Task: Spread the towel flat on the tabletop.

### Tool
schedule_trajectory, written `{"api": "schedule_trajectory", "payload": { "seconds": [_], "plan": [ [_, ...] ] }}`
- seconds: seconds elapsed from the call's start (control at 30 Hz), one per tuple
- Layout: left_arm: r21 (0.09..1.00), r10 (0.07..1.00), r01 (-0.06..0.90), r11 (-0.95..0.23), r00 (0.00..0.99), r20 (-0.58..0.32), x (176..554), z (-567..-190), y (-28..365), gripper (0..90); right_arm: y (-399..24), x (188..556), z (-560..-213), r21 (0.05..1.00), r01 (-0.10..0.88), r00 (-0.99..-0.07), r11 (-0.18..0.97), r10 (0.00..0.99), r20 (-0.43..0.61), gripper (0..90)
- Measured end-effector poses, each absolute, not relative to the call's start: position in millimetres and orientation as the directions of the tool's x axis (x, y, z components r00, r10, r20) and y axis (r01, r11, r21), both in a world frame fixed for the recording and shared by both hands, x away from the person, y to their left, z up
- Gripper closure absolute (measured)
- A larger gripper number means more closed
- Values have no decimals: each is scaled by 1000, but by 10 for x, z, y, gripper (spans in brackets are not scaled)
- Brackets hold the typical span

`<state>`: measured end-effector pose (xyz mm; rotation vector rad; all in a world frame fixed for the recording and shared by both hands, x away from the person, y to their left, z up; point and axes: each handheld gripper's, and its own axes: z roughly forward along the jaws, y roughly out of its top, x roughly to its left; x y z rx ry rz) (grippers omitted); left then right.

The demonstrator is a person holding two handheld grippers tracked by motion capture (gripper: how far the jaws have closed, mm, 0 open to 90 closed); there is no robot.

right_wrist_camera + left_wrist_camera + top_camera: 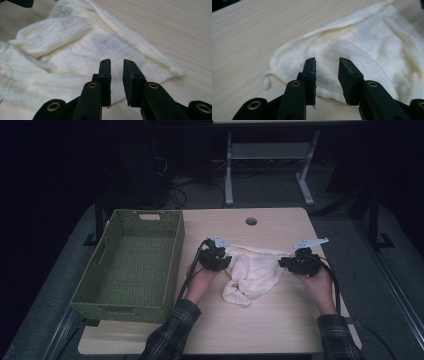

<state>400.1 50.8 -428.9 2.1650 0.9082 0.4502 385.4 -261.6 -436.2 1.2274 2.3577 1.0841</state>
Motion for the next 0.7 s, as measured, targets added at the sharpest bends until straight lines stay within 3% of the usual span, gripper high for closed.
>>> {"api": "schedule_trajectory", "payload": {
  "seconds": [0.27,0.4,0.57,0.7],
  "plan": [
    [742,667,465,-484,745,-32,3886,-4452,413,609,-2415,3746,-4423,710,574,-658,408,745,105,757],
    [721,644,447,-529,765,-2,3869,-4553,319,593,-2280,3744,-4517,688,573,-683,445,724,101,753],
    [704,645,450,-549,764,14,3884,-4644,272,765,-2198,3772,-4646,647,592,-685,480,723,89,780],
    [701,639,449,-554,769,13,3866,-4663,265,864,-2210,3775,-4663,650,592,-680,477,728,86,884]
  ]
}}
